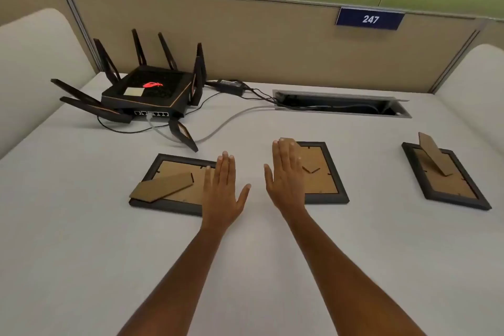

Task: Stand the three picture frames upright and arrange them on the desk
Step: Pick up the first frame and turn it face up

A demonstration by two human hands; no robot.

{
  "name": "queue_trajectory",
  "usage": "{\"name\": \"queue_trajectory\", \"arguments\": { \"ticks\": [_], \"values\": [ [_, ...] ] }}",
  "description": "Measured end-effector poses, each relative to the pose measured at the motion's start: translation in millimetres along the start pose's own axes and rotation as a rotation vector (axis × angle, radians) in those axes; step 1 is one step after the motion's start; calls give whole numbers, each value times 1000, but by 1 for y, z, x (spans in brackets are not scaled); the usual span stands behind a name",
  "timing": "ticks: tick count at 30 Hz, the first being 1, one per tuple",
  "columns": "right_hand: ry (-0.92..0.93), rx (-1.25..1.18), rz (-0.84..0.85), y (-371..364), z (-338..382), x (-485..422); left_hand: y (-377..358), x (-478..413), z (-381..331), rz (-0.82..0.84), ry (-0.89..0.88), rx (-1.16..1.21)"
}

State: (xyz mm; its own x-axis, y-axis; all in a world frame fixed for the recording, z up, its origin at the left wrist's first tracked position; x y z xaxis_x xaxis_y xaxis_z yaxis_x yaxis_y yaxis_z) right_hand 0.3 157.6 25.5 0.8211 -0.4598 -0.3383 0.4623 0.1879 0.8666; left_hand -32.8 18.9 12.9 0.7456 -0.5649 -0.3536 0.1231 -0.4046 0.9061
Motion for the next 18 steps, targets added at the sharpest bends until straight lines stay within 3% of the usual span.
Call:
{"name": "queue_trajectory", "arguments": {
  "ticks": [10,18],
  "values": [
    [-46,-45,285,-48,12,33,-40,15,13,243,100,-56],
    [-98,1,390,-64,11,38,-39,16,11,246,125,-8]
  ]
}}
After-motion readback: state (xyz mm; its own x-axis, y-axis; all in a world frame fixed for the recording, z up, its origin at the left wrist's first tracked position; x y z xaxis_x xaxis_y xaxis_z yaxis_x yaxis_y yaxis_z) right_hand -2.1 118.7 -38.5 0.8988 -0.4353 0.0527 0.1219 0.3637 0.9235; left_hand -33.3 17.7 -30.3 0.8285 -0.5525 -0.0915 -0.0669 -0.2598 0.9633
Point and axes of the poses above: each hand's wrist, its own x-axis away from the middle knuckle, its own y-axis out of the back of the hand, z = x × y, the point moved 4 cm from there along -x, towards the middle knuckle, and after that the axes turned 7 degrees about -y, right-handed, at the moved point
